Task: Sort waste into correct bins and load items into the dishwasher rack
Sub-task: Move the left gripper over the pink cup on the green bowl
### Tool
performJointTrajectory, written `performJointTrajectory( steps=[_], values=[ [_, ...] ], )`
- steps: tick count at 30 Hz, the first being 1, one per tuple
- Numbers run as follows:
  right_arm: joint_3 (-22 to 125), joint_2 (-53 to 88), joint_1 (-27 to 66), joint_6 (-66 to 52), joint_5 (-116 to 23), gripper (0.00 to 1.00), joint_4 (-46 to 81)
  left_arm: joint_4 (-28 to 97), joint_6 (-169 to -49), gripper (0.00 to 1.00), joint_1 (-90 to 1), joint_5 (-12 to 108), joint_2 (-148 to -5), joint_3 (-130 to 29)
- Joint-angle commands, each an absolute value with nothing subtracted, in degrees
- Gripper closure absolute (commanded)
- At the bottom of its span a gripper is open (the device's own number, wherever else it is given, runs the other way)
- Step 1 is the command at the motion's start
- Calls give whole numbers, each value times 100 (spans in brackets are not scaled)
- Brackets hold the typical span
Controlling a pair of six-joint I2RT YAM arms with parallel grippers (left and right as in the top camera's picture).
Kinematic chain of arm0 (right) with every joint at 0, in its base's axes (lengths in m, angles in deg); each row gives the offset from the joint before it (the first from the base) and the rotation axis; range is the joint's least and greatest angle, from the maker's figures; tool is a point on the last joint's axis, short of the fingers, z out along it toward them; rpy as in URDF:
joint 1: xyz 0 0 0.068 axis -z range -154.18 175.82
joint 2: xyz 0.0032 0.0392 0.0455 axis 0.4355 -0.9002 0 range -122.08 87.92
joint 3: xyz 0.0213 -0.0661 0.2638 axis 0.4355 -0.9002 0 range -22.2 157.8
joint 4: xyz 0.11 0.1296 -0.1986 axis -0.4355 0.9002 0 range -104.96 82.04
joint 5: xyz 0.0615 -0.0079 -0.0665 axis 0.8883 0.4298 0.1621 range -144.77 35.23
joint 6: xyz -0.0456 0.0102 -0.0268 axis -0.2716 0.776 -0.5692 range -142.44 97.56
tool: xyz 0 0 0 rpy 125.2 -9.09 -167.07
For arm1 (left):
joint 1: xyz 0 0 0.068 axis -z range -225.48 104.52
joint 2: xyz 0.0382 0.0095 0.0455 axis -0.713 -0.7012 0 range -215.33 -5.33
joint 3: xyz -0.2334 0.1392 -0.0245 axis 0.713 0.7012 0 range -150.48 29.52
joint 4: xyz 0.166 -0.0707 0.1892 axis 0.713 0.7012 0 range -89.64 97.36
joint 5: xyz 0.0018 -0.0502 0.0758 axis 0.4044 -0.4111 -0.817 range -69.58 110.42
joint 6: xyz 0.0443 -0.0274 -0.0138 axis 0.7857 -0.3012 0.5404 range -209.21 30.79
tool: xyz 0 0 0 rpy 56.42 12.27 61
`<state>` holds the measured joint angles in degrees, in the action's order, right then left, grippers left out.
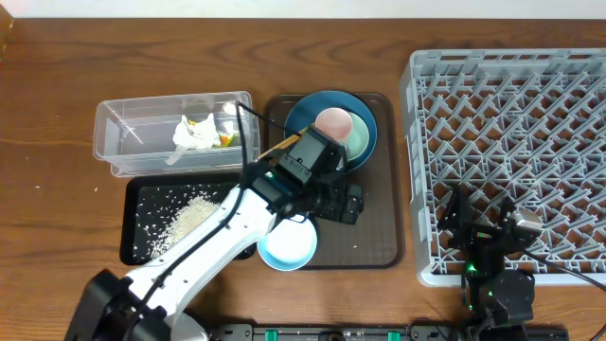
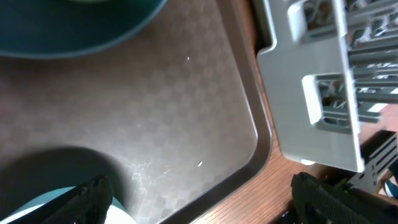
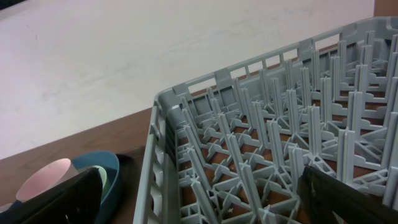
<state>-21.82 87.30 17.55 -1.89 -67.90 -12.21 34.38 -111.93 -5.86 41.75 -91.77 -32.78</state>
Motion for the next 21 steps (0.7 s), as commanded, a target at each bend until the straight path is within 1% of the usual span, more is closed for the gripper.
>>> performJointTrajectory(
  steps=[1, 4, 6, 9, 12, 21],
  values=[
    [-2189, 8754, 1787, -217, -6847, 1, -1197, 3436, -11245, 5, -573, 4231, -9268, -3246],
    [-2189, 8754, 1787, -217, -6849, 1, -1197, 3454, -11245, 5, -573, 4231, -9268, -3246],
    [-2189, 8754, 1787, -217, -6849, 1, -1197, 3456, -11245, 2, -575, 4229, -9268, -3246],
    [-2189, 8754, 1787, -217, -6849, 1, -1197, 3454, -11243, 0, -575, 4227, -9268, -3246],
    [-2189, 8754, 1787, -217, -6849, 1, -1197, 3403, -11243, 2, -575, 4205, -9268, -3246],
    [-2189, 8754, 1787, -217, -6849, 1, -1197, 2866, -11243, 2, -575, 3493, -9268, -3246]
  ],
)
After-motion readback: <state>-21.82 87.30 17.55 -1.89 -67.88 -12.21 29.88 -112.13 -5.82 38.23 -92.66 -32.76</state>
